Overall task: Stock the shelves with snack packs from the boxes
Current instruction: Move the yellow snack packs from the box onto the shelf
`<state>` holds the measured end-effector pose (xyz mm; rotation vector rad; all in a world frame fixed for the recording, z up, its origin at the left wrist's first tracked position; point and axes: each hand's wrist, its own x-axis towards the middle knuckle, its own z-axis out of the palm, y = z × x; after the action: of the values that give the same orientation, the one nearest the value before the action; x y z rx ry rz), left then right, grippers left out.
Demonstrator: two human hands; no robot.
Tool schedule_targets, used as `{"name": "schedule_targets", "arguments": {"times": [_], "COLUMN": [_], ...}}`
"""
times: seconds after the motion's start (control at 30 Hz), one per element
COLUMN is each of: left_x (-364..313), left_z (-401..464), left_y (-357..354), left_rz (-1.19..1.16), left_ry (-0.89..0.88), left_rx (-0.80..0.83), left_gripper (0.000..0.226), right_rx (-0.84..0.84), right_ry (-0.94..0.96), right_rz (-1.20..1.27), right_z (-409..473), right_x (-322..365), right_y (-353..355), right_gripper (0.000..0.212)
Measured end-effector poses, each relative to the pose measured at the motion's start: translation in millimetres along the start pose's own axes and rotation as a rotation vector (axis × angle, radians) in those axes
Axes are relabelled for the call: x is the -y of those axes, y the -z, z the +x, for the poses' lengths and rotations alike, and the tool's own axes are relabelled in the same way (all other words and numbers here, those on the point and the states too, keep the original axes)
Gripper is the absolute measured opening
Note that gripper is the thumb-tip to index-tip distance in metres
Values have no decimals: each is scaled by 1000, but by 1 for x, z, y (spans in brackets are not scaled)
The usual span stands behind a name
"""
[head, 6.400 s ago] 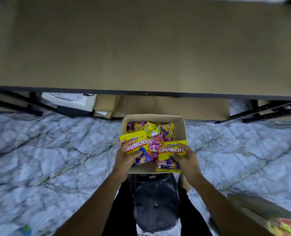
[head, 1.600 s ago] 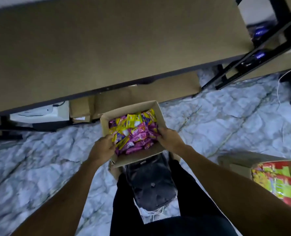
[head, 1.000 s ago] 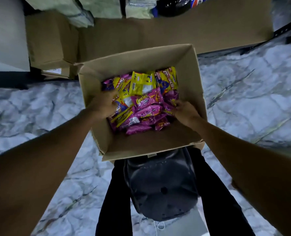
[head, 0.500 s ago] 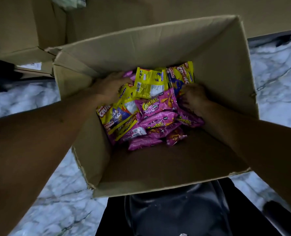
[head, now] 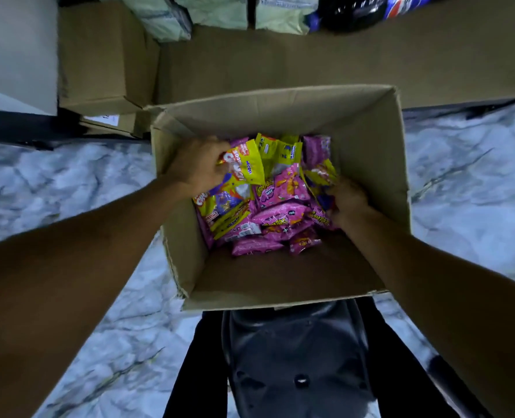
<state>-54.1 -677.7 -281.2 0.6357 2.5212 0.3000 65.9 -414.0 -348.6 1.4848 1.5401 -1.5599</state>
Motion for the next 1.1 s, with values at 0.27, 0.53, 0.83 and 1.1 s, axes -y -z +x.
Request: {"name": "schedule_targets", "arguments": {"times": [0.27, 0.53, 0.83, 1.1], "left_x": [-53, -133, -189, -235], "left_z": [-65, -179, -252, -285], "left_y": [12, 44, 176, 310], "left_rz": [-572, -1407, -1616, -1502], "left_ry": [498, 823, 765, 517], "left_rx": [60, 7, 22, -55], "left_gripper": [55, 28, 47, 51], "right_rx": [188, 157, 222, 221], "right_ry": [-182, 65, 221, 404], "right_rz": [317, -45, -281, -257], "right_z": [-91, -223, -378, -498], "right_x": [2, 48, 111, 168], "right_y": [34, 61, 90, 131], "right_gripper": [48, 50, 54, 39]}}
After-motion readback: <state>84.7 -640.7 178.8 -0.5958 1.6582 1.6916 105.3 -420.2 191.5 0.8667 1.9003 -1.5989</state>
